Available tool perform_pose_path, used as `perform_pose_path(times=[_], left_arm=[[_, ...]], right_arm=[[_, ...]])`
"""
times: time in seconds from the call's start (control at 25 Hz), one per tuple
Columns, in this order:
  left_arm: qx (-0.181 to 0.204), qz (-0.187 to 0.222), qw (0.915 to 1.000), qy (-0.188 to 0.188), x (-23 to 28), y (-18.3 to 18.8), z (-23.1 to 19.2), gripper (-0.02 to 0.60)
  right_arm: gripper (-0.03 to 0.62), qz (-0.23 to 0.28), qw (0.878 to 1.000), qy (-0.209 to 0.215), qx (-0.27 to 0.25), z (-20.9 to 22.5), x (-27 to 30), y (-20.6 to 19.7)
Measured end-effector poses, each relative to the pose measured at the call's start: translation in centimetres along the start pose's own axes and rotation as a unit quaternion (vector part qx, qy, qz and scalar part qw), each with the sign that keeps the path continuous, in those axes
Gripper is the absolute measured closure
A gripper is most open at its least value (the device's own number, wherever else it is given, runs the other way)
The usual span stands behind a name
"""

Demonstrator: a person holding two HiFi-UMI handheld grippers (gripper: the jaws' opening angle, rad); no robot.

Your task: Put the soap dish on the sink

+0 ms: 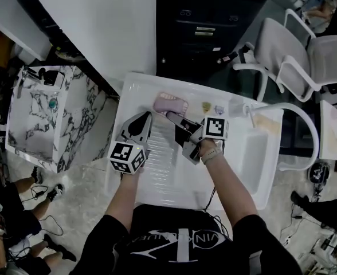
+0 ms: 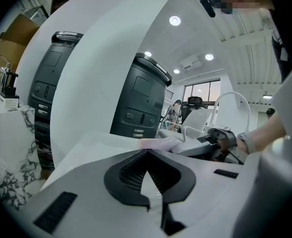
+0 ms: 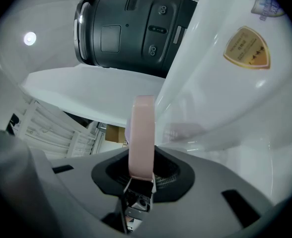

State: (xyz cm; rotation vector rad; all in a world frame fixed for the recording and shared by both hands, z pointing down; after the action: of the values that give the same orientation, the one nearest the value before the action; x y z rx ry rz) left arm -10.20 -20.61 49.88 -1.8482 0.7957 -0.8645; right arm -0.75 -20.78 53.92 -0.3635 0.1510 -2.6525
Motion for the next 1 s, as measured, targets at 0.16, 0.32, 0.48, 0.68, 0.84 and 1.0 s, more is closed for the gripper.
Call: perform_pose_path(times=[0.16,0.32,0.48,0.68,0.84,1.0], left_arm=[[-0.009,-0.018,0.9998,0.008,0.5,-0.6,-0.1,0.568],[-0.008,-0.044,0.9989,0.016,0.9,-1.5,0.0,0.568],[-0.011,-0.064,0.9978,0.016,1.2,-2.2,0.0,0.568],[0.000,-0.102,0.9948,-0.006,1.9,-3.4,1.0,0.568],[0.014,-0.132,0.9909,-0.020,2.5,-4.1,1.5,0.568],[0.006,-0.148,0.9886,-0.028,3.1,-4.7,1.7,0.568]], right_arm=[[0.502,-0.012,1.000,0.008,0.001,0.2,0.8,0.1],[0.502,-0.021,1.000,-0.015,0.010,1.2,1.0,0.1],[0.502,-0.023,1.000,0.003,0.011,1.5,1.6,0.3],[0.502,-0.028,0.999,0.003,0.033,2.0,1.9,0.2],[0.502,-0.034,0.998,0.014,0.048,2.0,2.3,0.6],[0.502,-0.038,0.998,0.020,0.055,1.8,2.5,0.9]])
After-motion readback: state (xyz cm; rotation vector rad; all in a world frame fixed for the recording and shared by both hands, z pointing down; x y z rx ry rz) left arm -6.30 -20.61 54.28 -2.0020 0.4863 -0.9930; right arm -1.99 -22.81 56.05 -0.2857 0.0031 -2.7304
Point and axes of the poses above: the fingertips, and each gripper's own axes: x forward along the fingers, z to its right, y out of its top, the point moved 1 cm from there along -x, backward along the fingers, and after that the axes turned 3 degrees about -x, right-handed, at the moved point
